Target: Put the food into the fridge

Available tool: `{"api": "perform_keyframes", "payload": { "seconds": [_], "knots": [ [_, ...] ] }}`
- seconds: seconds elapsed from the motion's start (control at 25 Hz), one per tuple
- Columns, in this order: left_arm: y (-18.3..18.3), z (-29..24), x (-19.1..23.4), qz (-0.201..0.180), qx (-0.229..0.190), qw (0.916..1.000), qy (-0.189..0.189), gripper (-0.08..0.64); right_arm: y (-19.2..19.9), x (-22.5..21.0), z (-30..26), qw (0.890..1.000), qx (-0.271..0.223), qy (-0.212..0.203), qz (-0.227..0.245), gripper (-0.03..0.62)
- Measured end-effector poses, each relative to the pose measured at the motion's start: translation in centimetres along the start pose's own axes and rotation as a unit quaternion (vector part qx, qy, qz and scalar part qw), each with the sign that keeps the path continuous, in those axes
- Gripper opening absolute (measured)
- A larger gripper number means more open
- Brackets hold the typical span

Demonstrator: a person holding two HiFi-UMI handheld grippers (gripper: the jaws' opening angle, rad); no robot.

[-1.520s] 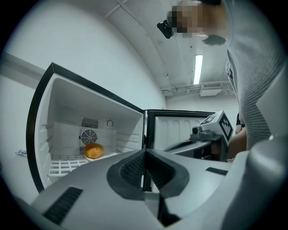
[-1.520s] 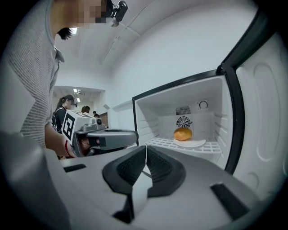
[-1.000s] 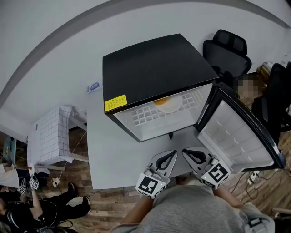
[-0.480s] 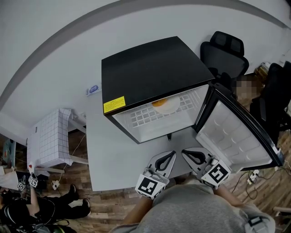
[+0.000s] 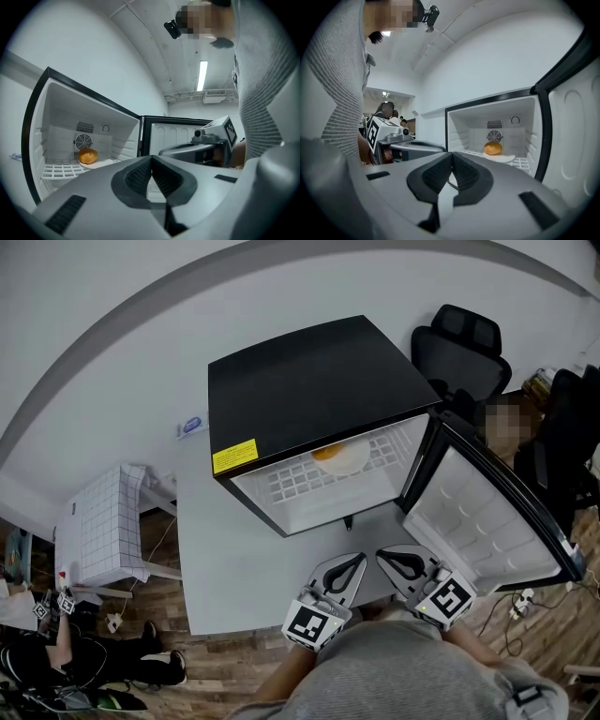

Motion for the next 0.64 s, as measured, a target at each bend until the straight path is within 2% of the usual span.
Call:
{"api": "perform_keyframes", "payload": {
  "seconds": [0.28,0.64],
  "knots": [
    [3.0,-0.2,-0.2,0.027,0.064,0.9975,0.0,0.011,0.5,0.5,-0.2,1.0,0.006,-0.009,-0.007,0.012],
    [2.8,0.1,-0.3,0.02,0.064,0.9978,-0.003,0.011,0.5,0.9,-0.2,1.0,0.008,-0.008,-0.007,0.012]
  ]
}}
Point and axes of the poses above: the fingertips, and each gripper's own axes: z backward along the fingers, x to its left, y out of its underside, the point moved 1 cm from there along z, backward along the fingers, and after that the axes turned 10 degrees about x, right-handed, at the moved point
